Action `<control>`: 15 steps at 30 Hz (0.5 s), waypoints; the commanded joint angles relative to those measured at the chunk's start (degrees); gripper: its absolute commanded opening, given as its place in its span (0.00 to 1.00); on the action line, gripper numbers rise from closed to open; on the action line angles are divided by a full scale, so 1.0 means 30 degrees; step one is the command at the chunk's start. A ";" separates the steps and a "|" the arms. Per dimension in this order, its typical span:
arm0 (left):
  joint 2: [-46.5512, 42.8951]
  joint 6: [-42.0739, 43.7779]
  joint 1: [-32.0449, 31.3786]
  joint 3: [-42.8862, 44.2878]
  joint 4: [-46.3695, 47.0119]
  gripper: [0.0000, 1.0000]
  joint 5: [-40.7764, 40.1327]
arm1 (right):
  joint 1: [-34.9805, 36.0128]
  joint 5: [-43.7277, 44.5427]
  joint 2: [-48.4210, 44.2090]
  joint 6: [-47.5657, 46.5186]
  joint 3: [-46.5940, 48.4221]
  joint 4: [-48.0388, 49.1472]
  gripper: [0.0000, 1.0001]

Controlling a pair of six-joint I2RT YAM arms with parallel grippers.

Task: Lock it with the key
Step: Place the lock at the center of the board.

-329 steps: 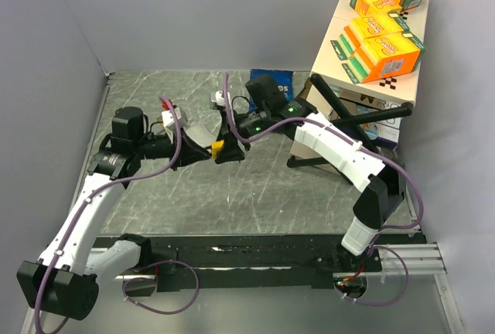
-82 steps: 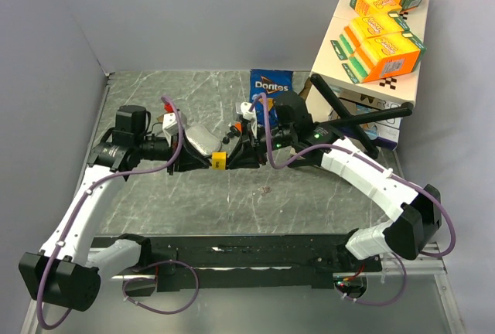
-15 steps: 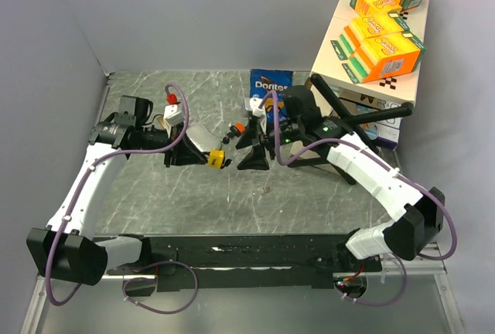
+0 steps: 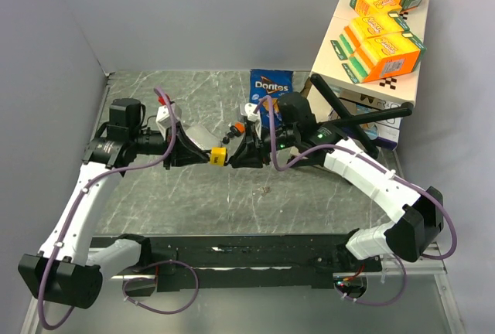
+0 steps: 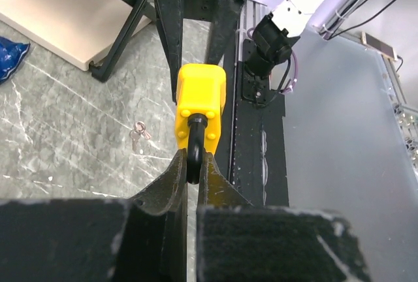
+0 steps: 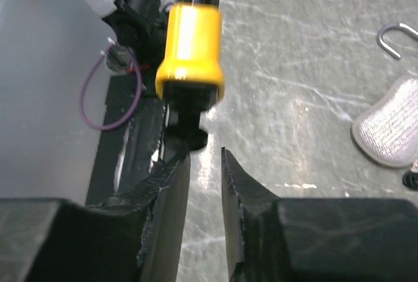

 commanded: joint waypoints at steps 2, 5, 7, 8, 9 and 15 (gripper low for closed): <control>0.0001 0.0395 -0.1118 0.0643 0.0308 0.01 -0.0391 | 0.0240 -0.0826 0.0126 0.1833 0.0532 0.2234 0.27; -0.0056 -0.0508 -0.1531 0.0381 0.1381 0.01 -0.1386 | 0.0532 -0.0885 0.0302 0.1863 0.0883 0.2120 0.24; -0.0028 -0.0920 -0.1590 0.0351 0.1563 0.01 -0.2032 | 0.0650 -0.0973 0.0361 0.1892 0.1031 0.2118 0.24; 0.0001 -0.0806 -0.1590 0.0409 0.1476 0.01 -0.2063 | 0.0738 -0.1002 0.0304 0.1921 0.1032 0.2147 0.23; 0.0089 -0.0804 -0.1619 0.0468 0.1475 0.01 -0.2092 | 0.0768 -0.1060 0.0332 0.2008 0.1003 0.2177 0.23; 0.0411 -0.0806 -0.2232 0.0410 0.1534 0.01 -0.2296 | 0.0914 -0.1090 0.0361 0.2097 0.0972 0.2411 0.22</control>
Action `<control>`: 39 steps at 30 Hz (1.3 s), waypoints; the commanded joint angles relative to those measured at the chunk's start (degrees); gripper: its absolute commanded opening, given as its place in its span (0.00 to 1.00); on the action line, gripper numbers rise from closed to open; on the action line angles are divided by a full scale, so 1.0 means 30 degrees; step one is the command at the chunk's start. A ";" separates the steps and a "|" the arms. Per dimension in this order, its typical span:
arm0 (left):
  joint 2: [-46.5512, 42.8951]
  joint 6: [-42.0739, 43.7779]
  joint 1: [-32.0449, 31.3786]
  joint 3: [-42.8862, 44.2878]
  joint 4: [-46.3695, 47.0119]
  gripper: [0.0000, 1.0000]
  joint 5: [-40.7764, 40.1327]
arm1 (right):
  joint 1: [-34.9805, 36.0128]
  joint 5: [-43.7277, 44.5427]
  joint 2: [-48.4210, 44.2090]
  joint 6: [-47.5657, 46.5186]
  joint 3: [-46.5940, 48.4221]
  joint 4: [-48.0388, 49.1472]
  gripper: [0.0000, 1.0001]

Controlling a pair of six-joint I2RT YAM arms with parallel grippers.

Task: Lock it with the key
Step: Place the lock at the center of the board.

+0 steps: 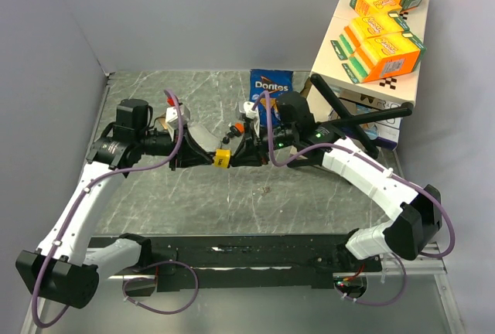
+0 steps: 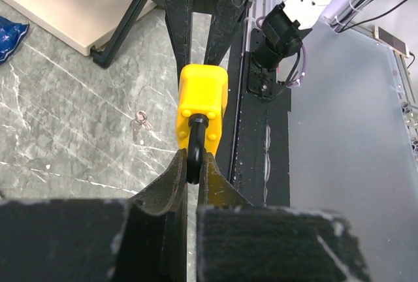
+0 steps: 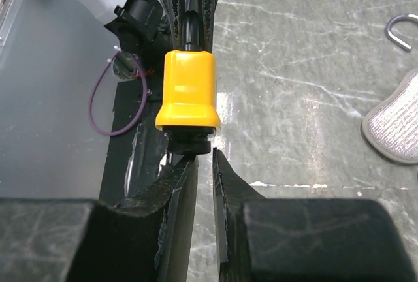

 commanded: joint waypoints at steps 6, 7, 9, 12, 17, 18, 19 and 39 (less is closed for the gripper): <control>0.1201 0.0740 -0.1595 0.0642 0.0139 0.01 -0.0609 | 0.1127 -0.1244 0.0458 -0.0616 0.1726 0.1098 0.17; 0.1377 0.1005 -0.1713 0.0702 -0.0473 0.01 -0.0609 | 0.1186 -0.1273 0.0603 -0.0764 0.1930 0.0923 0.15; 0.1875 0.1561 -0.2035 0.0994 -0.1121 0.01 -0.0843 | 0.1215 -0.1420 0.0721 -0.1318 0.2195 0.0630 0.13; 0.2578 0.1594 -0.2329 0.1287 -0.1942 0.01 -0.1457 | 0.1450 -0.1391 0.0985 -0.1820 0.2780 0.0190 0.10; 0.2816 0.0425 -0.2826 0.1084 -0.0924 0.01 -0.3125 | 0.1539 -0.1567 0.1483 -0.0359 0.2929 0.1122 0.01; 0.2873 -0.0042 -0.2886 0.0996 -0.0861 0.01 -0.3825 | 0.1538 -0.1509 0.1542 0.0428 0.2958 0.1330 0.01; 0.2902 -0.0221 -0.2945 0.0995 -0.0802 0.01 -0.4064 | 0.1538 -0.1537 0.1716 0.0697 0.2987 0.1419 0.00; 0.3752 -0.3059 -0.0103 0.0704 -0.0249 0.01 -0.0756 | -0.0016 0.4459 -0.1095 -0.2904 0.0172 -0.1773 0.76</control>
